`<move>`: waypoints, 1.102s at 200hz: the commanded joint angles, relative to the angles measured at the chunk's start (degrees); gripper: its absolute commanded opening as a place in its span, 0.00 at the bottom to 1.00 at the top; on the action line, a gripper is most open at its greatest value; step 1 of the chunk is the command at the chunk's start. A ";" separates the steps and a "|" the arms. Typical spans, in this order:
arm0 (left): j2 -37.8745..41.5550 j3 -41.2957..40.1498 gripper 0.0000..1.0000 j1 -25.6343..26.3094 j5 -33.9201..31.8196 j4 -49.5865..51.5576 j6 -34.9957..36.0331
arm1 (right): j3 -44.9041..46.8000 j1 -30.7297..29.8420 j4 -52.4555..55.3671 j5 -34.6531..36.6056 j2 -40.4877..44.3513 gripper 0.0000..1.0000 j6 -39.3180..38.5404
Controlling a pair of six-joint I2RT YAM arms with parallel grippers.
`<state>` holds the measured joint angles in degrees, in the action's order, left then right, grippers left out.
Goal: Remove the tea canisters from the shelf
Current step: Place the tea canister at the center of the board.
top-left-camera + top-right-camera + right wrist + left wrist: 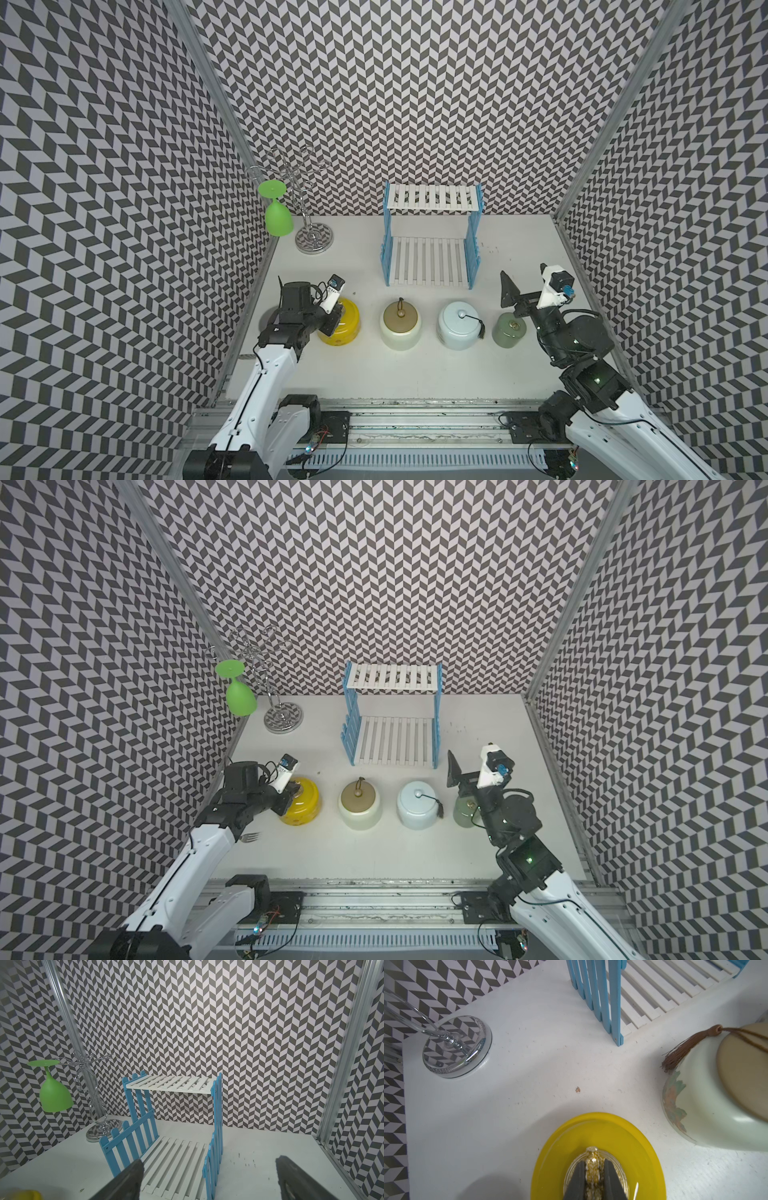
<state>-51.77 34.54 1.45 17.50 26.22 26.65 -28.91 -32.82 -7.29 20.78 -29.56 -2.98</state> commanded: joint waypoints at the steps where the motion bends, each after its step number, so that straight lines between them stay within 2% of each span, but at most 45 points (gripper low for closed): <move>1: 2.15 -0.92 0.00 0.00 2.89 -8.71 -1.08 | 0.34 0.30 -2.40 -0.06 0.44 1.00 -0.11; 46: 1.90 -2.99 0.00 0.28 2.11 -9.28 -0.88 | 0.34 0.27 -2.29 0.37 0.11 1.00 -0.33; 83: 2.75 -2.83 0.00 1.31 -0.75 -5.62 0.94 | 0.56 0.30 -2.57 1.25 -0.09 1.00 -0.50; 106: 4.01 -3.51 0.08 2.58 -1.75 -3.62 2.03 | 0.25 0.30 -2.55 0.23 -0.50 1.00 -0.27; 126: 5.52 -3.70 0.19 3.66 -3.03 -2.51 2.11 | 0.60 0.30 -2.82 0.97 -0.49 1.00 -0.07; 169: 7.11 -3.67 0.57 3.99 -3.34 -1.96 1.93 | 0.37 0.30 -2.69 0.48 -1.05 1.00 0.35; 189: 7.30 -2.43 0.69 4.00 -4.60 -1.95 1.02 | 0.22 0.30 -2.48 0.59 -1.74 1.00 0.08; 220: 7.39 -0.32 0.93 4.00 -3.98 -3.39 -0.69 | -0.27 0.35 -2.69 0.71 -2.67 1.00 0.81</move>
<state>-45.17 30.98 5.23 13.41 24.03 27.42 -28.91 -32.80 -7.31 21.19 -31.66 -2.96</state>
